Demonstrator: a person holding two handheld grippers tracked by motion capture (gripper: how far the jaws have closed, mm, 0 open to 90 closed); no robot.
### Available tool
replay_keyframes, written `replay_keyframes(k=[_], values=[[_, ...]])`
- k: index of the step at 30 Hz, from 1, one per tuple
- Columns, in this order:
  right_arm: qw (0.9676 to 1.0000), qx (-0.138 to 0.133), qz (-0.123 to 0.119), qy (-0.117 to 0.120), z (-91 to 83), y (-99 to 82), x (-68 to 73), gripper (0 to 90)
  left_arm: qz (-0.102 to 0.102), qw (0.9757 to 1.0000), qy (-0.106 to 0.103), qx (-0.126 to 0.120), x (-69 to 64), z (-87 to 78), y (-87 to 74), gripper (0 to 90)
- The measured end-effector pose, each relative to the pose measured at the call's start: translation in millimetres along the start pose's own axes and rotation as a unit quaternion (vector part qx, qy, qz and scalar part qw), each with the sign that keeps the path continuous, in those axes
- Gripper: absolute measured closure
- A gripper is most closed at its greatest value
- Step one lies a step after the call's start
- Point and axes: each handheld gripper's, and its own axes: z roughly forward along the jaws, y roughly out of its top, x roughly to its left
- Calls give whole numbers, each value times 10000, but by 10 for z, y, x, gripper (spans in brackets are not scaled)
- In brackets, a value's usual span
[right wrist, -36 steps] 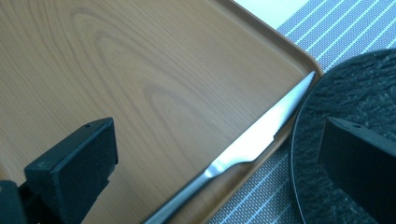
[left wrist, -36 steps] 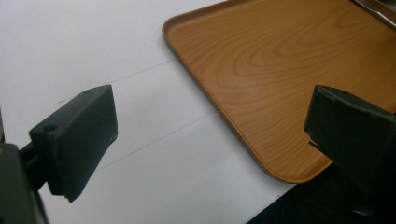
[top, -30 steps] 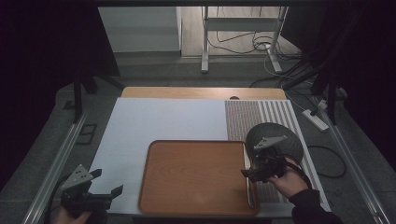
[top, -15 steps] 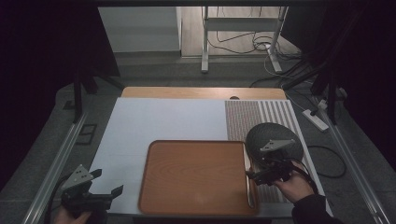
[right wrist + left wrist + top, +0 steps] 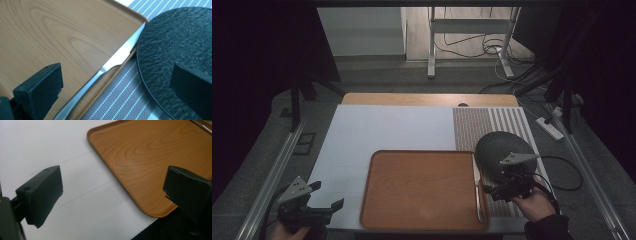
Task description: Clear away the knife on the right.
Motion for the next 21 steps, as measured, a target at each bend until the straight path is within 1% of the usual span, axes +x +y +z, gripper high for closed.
replay_keyframes(k=[10,21], values=[[9996,-187,227,-51,-116,-105,-65,0,0,10000,7,15,-2,2,2,37],[9989,-256,370,-140,-217,-219,-100,0,-4,10000,9,26,-1,4,3,37]])
